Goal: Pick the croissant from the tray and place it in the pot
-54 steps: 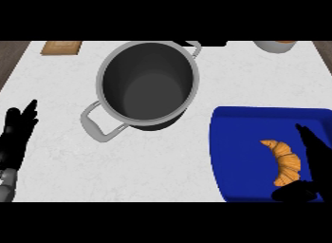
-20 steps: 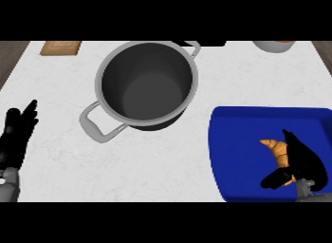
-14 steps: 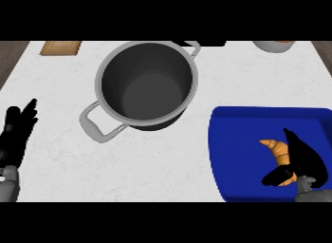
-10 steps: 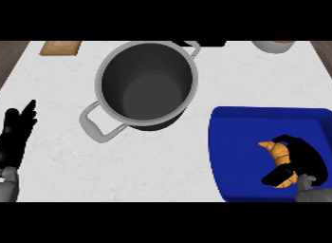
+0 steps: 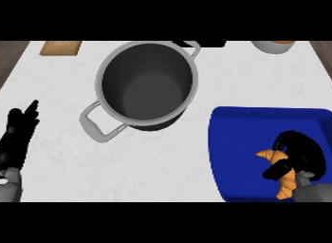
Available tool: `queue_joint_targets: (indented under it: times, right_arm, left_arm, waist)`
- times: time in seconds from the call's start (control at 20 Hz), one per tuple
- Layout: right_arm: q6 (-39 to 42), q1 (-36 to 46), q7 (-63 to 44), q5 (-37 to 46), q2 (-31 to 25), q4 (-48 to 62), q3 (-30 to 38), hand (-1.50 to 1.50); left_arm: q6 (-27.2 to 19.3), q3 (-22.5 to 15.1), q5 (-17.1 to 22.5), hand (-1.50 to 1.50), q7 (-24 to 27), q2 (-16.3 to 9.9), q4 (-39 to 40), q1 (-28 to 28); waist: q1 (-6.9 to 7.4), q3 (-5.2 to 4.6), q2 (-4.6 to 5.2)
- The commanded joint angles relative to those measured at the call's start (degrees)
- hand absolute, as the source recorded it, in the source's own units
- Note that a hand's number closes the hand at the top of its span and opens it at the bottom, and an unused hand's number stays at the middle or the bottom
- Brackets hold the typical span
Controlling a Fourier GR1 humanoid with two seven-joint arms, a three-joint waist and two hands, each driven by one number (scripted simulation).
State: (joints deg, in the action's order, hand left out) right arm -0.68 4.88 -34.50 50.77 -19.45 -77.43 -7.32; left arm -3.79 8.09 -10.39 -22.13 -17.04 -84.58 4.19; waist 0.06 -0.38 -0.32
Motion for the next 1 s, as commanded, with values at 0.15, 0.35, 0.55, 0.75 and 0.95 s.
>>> queue_joint_targets:
  times: [0.15, 0.35, 0.55, 0.75, 0.95]
  right_arm:
    - [-0.83, -7.19, -8.77, 8.88, 4.51, -13.19, -6.54, 1.50]
    - [5.58, -14.84, -18.34, 14.05, 8.62, -27.18, -15.99, 1.50]
    - [4.67, -17.17, -25.73, 25.68, 9.09, -32.92, -21.57, 1.50]
    - [6.67, -18.28, -28.79, 31.64, 9.17, -46.71, -25.19, 1.50]
    - [5.52, -12.07, -27.29, 42.24, 9.69, -51.37, -29.49, 1.50]
  left_arm:
    - [-1.25, 0.18, -1.58, 0.00, -0.89, 1.29, -0.38, 0.44]
    - [1.19, 2.08, 0.45, 0.00, 1.15, -0.45, 1.68, 0.19]
    - [0.55, 1.64, -1.08, 0.00, -1.24, -0.73, 2.56, 3.82]
    - [-0.83, 0.16, -1.64, 0.00, -2.10, 1.85, -0.40, 1.15]
    - [1.17, 1.37, -0.96, 0.00, 1.74, -0.22, 1.87, 0.10]
  waist:
    - [-0.53, 0.34, 0.16]
    - [-1.27, 0.23, -0.03]
    - [-0.85, 0.33, 0.17]
    - [-0.92, 0.33, -0.04]
    - [-0.45, 0.26, -0.05]
